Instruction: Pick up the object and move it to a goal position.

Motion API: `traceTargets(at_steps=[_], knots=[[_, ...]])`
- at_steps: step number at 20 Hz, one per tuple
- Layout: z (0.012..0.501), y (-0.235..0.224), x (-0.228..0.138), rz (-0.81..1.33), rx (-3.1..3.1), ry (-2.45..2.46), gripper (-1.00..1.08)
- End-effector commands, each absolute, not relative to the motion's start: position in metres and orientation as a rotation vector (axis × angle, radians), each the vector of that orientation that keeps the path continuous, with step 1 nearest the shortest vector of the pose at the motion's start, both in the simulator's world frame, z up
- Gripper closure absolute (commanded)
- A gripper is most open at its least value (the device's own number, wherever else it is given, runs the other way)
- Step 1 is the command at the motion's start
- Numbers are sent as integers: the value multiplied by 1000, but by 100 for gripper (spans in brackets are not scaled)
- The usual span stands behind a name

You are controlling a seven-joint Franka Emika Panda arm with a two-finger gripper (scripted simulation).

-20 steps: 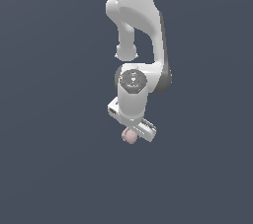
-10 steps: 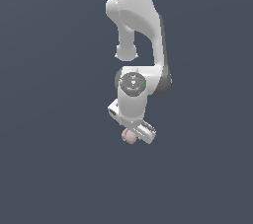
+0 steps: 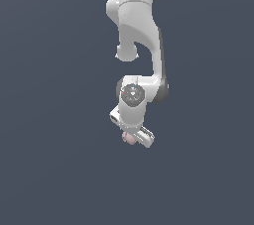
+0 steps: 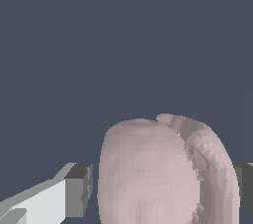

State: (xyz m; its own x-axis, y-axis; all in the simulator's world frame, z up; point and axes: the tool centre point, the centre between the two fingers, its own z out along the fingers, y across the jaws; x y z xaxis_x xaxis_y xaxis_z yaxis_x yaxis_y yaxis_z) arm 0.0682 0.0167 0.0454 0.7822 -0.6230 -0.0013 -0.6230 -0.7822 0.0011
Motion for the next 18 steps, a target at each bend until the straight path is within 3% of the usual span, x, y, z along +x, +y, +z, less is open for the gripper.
traceTargets(at_steps=[1,4,5,18], knots=[[40,17,69,0,2965,-1037,-92],[41,17,70,0,2965,-1037,-92],[41,17,70,0,2965,-1037,108],[42,17,69,0,2965,-1037,108]])
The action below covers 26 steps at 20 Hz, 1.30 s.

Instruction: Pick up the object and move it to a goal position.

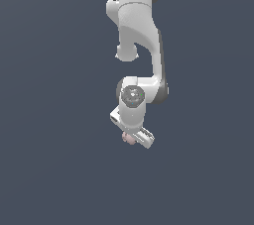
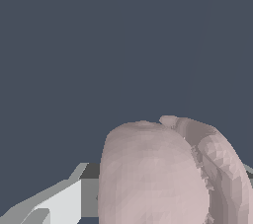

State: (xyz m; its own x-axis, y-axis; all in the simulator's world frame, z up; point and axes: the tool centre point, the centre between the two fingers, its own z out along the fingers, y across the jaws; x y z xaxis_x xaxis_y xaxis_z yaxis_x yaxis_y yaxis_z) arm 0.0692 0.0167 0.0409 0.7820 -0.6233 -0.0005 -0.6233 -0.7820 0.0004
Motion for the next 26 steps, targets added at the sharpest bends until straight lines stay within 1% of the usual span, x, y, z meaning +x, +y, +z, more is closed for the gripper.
traceTargets(at_steps=[1,7,12,26], knots=[[43,17,68,0,2965,-1037,108],[55,15,59,0,2965,-1037,108],[75,14,44,-1,2966,-1037,108],[165,5,-24,-1,2967,-1038,108]])
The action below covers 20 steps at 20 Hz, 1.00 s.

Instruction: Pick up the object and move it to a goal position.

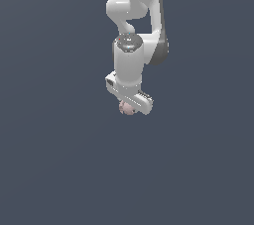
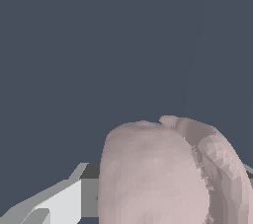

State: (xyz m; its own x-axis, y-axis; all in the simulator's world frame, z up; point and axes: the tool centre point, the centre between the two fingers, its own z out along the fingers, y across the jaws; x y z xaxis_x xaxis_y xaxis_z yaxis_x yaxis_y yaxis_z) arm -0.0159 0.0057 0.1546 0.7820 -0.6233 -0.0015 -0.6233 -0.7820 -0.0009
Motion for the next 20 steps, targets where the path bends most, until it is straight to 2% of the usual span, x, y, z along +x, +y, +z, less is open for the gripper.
traceTargets(at_steps=[1,11,20], knots=[[172,4,-29,1,-2964,1037,108],[242,-3,-79,1,-2964,1037,108],[283,-7,-105,0,-2966,1038,108]])
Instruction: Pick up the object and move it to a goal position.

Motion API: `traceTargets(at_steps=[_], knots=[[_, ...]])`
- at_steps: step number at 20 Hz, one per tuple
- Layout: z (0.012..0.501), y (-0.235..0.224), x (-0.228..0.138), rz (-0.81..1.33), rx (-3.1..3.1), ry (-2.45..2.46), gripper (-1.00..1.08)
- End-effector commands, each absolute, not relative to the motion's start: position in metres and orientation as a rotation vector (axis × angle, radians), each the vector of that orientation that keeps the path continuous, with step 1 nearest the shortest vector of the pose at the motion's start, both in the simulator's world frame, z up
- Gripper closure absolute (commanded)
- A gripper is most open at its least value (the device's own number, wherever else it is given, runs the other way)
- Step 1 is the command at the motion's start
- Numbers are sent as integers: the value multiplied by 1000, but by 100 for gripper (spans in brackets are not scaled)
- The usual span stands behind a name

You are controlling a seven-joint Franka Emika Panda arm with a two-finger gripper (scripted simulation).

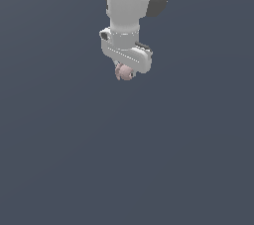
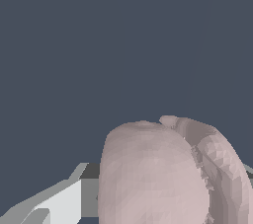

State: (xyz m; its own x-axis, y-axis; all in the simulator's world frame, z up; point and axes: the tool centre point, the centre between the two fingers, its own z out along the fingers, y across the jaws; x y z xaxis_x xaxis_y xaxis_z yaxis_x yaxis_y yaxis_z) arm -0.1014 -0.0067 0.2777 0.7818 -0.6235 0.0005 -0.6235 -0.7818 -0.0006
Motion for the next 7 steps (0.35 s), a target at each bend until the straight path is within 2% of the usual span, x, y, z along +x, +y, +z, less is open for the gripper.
traceTargets(at_steps=[1,7], knots=[[286,-7,-107,0,-2966,1038,108],[293,-8,-111,0,-2966,1038,108]])
